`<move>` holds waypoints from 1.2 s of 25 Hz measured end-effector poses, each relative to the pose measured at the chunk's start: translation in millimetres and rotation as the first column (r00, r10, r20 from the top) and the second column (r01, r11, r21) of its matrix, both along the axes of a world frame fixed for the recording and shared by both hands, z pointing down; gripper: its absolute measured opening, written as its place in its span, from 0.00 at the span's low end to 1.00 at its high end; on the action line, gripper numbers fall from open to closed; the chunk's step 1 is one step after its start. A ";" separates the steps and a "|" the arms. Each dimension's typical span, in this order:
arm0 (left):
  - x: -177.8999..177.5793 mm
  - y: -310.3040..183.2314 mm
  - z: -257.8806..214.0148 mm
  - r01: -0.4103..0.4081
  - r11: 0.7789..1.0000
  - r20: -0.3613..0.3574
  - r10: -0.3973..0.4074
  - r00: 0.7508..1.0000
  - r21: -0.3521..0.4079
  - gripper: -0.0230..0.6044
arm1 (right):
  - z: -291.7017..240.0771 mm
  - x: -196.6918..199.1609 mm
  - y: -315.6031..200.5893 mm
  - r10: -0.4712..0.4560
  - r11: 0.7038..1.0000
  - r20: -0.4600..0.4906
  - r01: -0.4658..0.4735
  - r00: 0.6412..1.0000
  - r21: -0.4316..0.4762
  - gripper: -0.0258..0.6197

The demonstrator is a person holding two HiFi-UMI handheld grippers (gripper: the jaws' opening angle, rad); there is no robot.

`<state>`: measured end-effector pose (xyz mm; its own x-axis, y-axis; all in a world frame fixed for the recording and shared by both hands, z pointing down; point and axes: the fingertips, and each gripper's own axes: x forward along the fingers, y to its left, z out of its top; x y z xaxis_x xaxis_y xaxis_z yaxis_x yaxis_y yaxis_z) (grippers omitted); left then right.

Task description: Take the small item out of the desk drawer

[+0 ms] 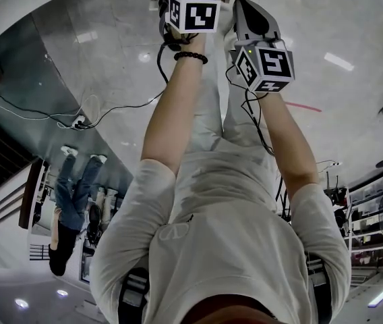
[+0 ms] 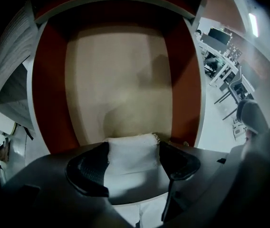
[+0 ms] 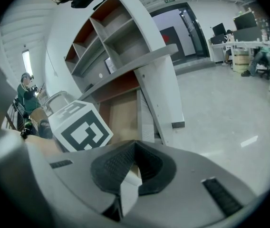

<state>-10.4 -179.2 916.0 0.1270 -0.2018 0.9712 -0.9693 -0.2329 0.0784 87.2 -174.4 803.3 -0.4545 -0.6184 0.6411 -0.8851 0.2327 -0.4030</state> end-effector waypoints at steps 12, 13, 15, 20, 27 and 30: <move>-4.4 0.3 -5.8 -0.006 1.000 -0.009 0.006 1.000 0.022 0.44 | 2.3 6.3 3.7 0.011 1.000 0.003 -0.011 1.000 -0.009 0.04; -4.7 -0.3 -7.2 0.001 1.000 -0.015 0.000 1.000 0.026 0.44 | 2.1 6.7 4.2 0.011 1.000 0.003 -0.011 1.000 -0.009 0.04; -4.3 -1.6 -9.9 0.012 0.999 -0.028 -0.011 1.000 0.032 0.44 | 1.3 8.1 4.4 0.013 1.000 0.002 -0.013 1.000 -0.010 0.04; -3.2 1.2 -19.5 0.030 0.998 -0.048 -0.028 0.998 0.056 0.44 | -2.7 12.7 5.6 0.021 1.000 -0.012 -0.021 1.000 -0.011 0.04; -6.8 -2.4 -45.6 0.047 0.993 -0.070 -0.039 0.997 0.109 0.44 | -21.9 16.8 -0.7 0.036 0.999 -0.013 -0.036 0.999 -0.002 0.04; -9.0 -10.3 -61.3 0.050 0.990 -0.082 -0.040 0.996 0.132 0.44 | -36.0 15.1 -6.0 0.039 0.999 -0.017 -0.039 0.999 0.010 0.04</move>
